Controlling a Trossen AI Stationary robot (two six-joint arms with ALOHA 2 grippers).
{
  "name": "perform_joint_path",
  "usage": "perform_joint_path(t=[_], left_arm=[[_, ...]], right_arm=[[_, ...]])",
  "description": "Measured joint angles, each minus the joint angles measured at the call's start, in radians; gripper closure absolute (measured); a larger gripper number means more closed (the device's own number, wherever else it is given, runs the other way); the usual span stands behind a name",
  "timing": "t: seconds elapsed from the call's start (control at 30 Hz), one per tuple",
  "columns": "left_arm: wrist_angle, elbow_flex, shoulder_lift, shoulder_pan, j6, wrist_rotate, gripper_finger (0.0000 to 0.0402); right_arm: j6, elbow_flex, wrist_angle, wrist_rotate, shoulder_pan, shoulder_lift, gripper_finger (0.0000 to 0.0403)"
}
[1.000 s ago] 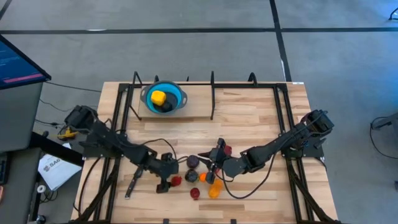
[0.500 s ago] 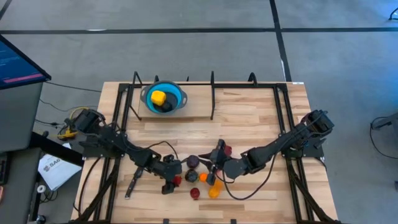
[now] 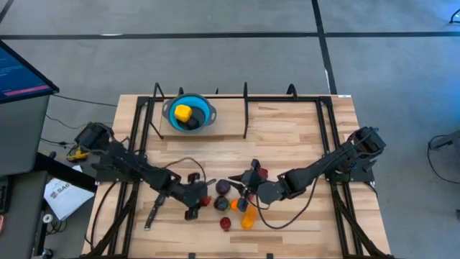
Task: Pick & Place Fruit
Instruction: Put the top pomegranate in the blue strainer bowl on the shelf
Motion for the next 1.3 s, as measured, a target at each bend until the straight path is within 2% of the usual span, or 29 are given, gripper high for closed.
perform_joint_path(t=[0.07,0.17,0.27,0.4,0.57,0.67,0.77,0.83,0.93,1.03,1.23,1.3], left_arm=[[-0.001,-0.011,-0.064,-0.004,0.059,-0.098,0.022],[0.006,-0.03,-0.174,-0.019,0.142,-0.282,0.0187],[0.012,-0.048,-0.271,-0.036,0.229,-0.429,0.0168],[0.015,-0.065,-0.356,-0.04,0.334,-0.536,0.0176],[0.022,-0.081,-0.407,-0.037,0.415,-0.624,0.0206],[0.024,-0.096,-0.424,-0.037,0.424,-0.622,0.0221],[0.023,-0.12,-0.422,-0.037,0.422,-0.577,0.023],[0.033,-0.138,-0.419,-0.033,0.395,-0.519,0.0234],[0.089,-0.186,-0.403,-0.003,0.349,-0.372,0.0229],[0.22,-0.247,-0.369,0.03,0.364,-0.258,0.0202],[0.44,-0.289,-0.241,0.164,0.431,-0.208,0.0108],[0.477,-0.289,-0.185,0.224,0.431,-0.116,0.0082]], right_arm=[[0.0,0.0,0.001,-0.018,-0.023,0.007,0.0347],[0.013,0.0,0.001,-0.091,-0.066,0.012,0.034],[0.031,-0.002,0.046,-0.169,-0.111,0.029,0.0313],[0.026,0.001,0.187,-0.233,-0.153,0.025,0.0239],[0.057,0.0,0.233,-0.236,-0.184,0.026,0.0126],[0.087,0.0,0.192,-0.236,-0.195,0.027,0.0084],[0.122,0.0,0.128,-0.236,-0.199,0.027,0.0066],[0.154,0.0,0.068,-0.236,-0.199,0.027,0.0065],[0.167,0.0,0.005,-0.236,-0.204,0.027,0.0073],[0.166,0.0,-0.03,-0.234,-0.204,0.026,0.0084],[0.158,0.0,-0.034,-0.234,-0.188,0.018,0.0099],[0.158,0.0,-0.033,-0.234,-0.186,0.018,0.0101]])
